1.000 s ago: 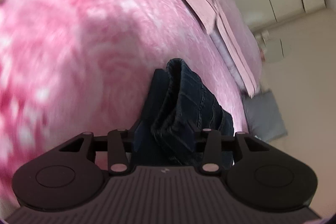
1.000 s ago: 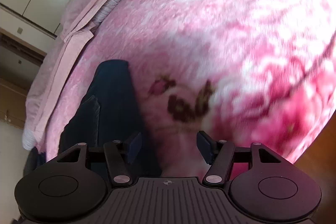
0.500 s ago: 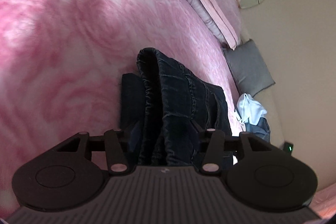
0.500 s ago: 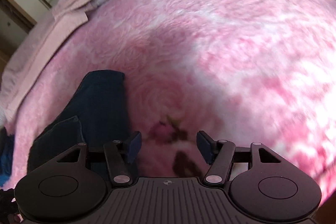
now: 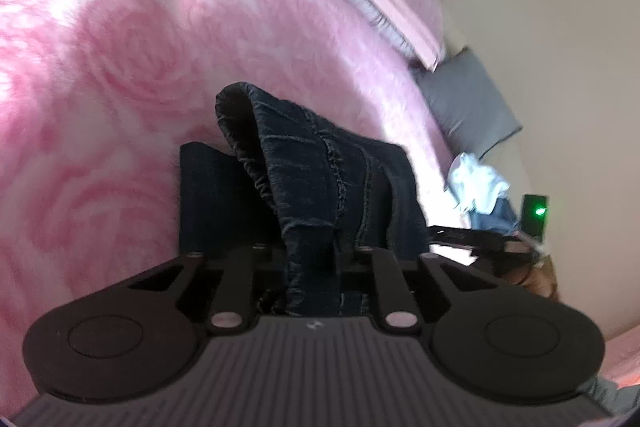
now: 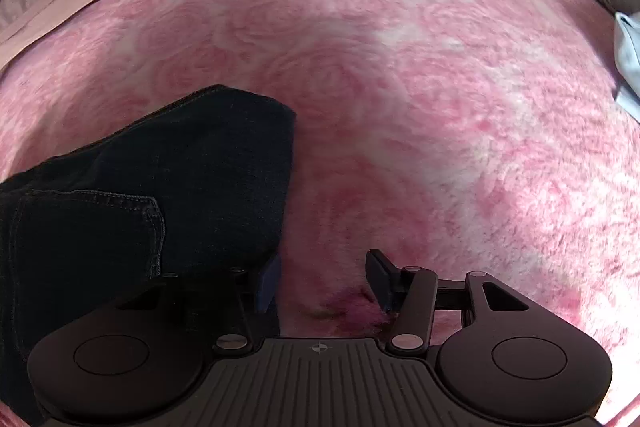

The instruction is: Fold clothes

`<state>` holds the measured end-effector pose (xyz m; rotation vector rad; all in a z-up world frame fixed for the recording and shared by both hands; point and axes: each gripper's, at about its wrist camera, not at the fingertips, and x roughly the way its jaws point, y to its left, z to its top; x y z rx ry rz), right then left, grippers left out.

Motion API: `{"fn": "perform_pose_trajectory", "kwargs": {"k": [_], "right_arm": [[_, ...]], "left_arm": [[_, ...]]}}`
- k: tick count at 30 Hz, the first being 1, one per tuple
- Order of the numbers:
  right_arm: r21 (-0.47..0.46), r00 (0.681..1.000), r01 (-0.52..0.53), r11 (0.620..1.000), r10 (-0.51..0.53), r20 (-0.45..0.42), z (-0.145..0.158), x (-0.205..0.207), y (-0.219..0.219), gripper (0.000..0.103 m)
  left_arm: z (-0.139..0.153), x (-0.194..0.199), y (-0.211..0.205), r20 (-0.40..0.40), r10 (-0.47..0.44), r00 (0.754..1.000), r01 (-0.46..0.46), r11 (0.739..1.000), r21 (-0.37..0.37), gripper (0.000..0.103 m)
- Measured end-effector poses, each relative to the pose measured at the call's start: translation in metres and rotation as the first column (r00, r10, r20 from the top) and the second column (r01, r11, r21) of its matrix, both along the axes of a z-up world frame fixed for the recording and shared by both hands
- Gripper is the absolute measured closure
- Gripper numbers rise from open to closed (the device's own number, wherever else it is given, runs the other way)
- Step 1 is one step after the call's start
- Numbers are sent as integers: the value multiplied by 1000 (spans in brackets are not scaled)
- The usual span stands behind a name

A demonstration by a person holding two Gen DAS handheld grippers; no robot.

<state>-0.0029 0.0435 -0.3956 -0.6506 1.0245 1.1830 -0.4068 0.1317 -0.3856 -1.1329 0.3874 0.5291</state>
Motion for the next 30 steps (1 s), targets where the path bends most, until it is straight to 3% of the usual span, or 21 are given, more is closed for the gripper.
{"fn": "perform_pose_trajectory", "kwargs": {"k": [3, 9, 14, 23, 30], "right_arm": [[5, 999, -36, 999, 36, 21, 4, -6, -1, 51], [5, 993, -92, 996, 91, 78, 12, -20, 3, 51], [9, 984, -120, 993, 118, 134, 11, -29, 3, 51], [5, 981, -122, 993, 120, 155, 10, -33, 4, 51], [8, 980, -129, 992, 126, 151, 10, -32, 4, 51]], "left_arm": [[17, -11, -22, 24, 42, 999, -42, 999, 4, 91], [-10, -25, -33, -32, 132, 991, -134, 989, -59, 91], [-8, -26, -38, -36, 127, 991, -127, 992, -4, 90], [-9, -25, -38, -35, 132, 991, -133, 991, -1, 90], [1, -17, -44, -88, 117, 989, -108, 989, 96, 90]]}}
